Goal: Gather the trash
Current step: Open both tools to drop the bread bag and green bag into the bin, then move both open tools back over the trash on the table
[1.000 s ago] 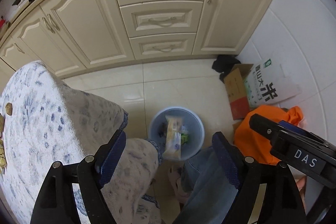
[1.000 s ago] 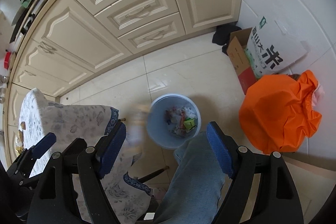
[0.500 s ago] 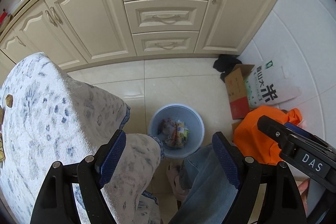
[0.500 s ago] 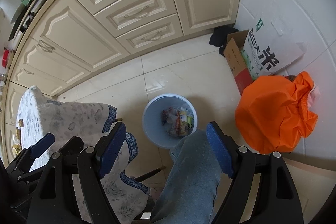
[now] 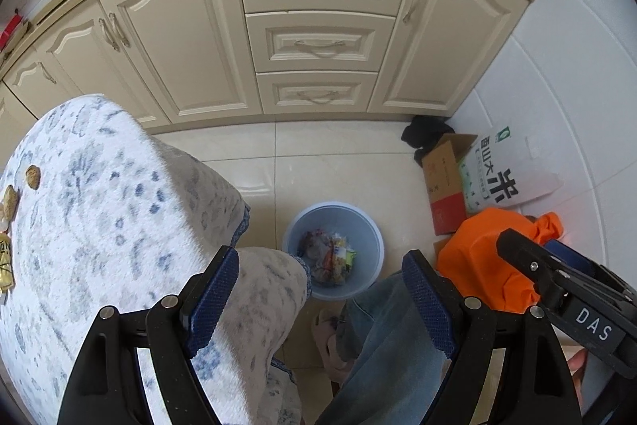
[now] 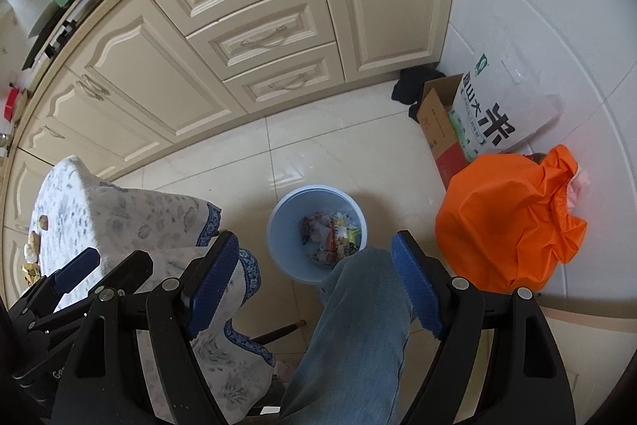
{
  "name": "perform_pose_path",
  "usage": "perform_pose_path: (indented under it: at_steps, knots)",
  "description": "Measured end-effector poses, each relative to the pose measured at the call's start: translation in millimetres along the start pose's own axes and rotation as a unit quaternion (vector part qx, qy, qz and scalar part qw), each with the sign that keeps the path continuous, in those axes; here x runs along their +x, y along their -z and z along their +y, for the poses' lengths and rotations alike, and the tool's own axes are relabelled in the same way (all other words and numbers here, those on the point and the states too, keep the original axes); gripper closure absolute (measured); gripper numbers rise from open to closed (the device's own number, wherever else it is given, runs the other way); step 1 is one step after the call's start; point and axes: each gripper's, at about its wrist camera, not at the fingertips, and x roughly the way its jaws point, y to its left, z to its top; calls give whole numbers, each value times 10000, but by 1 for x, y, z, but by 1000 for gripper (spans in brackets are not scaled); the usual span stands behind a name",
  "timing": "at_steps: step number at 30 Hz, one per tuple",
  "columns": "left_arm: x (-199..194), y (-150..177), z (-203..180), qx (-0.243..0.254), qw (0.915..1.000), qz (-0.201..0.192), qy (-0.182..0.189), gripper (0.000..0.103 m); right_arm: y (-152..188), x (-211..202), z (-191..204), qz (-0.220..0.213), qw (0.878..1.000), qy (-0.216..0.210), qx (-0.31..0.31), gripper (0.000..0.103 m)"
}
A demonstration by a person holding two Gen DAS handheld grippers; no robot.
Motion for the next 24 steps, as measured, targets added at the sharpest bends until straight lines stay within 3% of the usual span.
perform_pose_path:
  at_steps: [15, 24]
  knots:
    - [-59, 43, 51, -440, 9985, -320, 9, 22, 26, -29, 36, -184, 9991, -86, -365, 22]
    - [-100, 75, 102, -967, 9936, -526, -245, 21, 39, -25, 91, -57, 9948, -348, -958, 22]
